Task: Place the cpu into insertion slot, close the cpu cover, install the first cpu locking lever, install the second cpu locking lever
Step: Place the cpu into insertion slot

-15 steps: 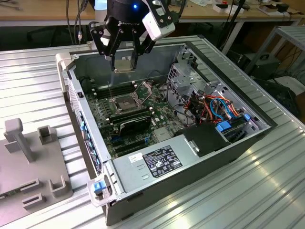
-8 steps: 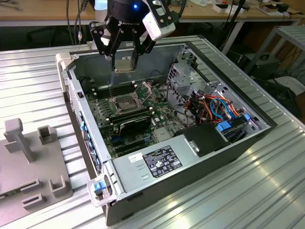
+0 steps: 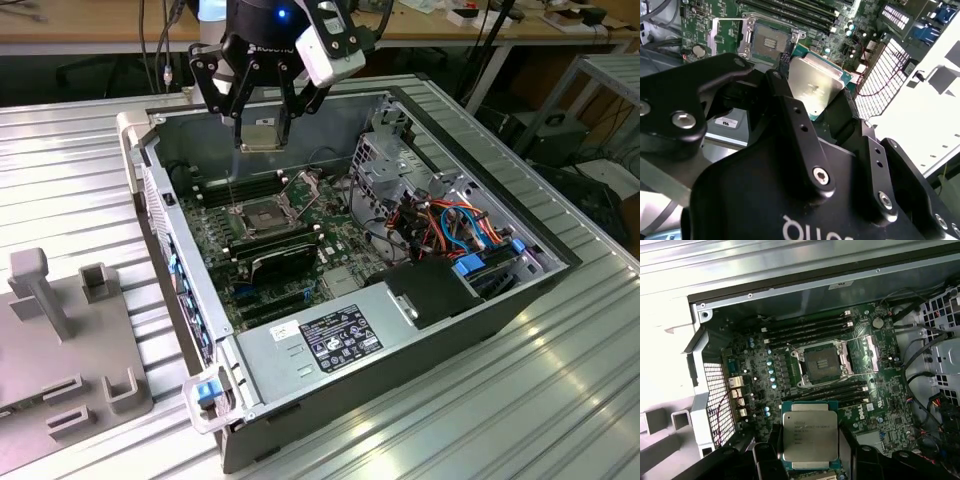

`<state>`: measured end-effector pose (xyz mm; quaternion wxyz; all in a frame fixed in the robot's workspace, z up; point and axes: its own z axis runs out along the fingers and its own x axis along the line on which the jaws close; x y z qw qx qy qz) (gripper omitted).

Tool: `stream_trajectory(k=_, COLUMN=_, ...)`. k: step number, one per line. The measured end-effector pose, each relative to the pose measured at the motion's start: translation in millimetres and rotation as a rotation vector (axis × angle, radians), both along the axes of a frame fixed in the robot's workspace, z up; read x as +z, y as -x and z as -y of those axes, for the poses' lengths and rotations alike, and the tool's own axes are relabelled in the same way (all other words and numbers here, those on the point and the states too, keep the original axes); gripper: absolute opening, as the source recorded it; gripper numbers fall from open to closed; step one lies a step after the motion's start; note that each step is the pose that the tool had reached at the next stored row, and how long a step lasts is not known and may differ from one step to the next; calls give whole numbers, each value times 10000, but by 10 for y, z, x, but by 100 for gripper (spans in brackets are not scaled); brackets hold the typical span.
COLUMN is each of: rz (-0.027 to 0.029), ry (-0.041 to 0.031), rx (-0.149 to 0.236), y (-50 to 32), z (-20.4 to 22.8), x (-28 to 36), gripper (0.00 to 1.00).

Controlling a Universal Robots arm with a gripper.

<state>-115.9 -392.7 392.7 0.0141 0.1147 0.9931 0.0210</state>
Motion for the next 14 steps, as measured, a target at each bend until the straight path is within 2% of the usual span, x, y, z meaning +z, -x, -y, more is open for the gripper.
stream_trajectory(k=5, rz=1, ry=0, rx=-277, y=-2, z=0, x=0, gripper=55)
stream_trajectory(k=14, rz=0, ry=0, rx=-301, y=-2, z=0, x=0, gripper=55)
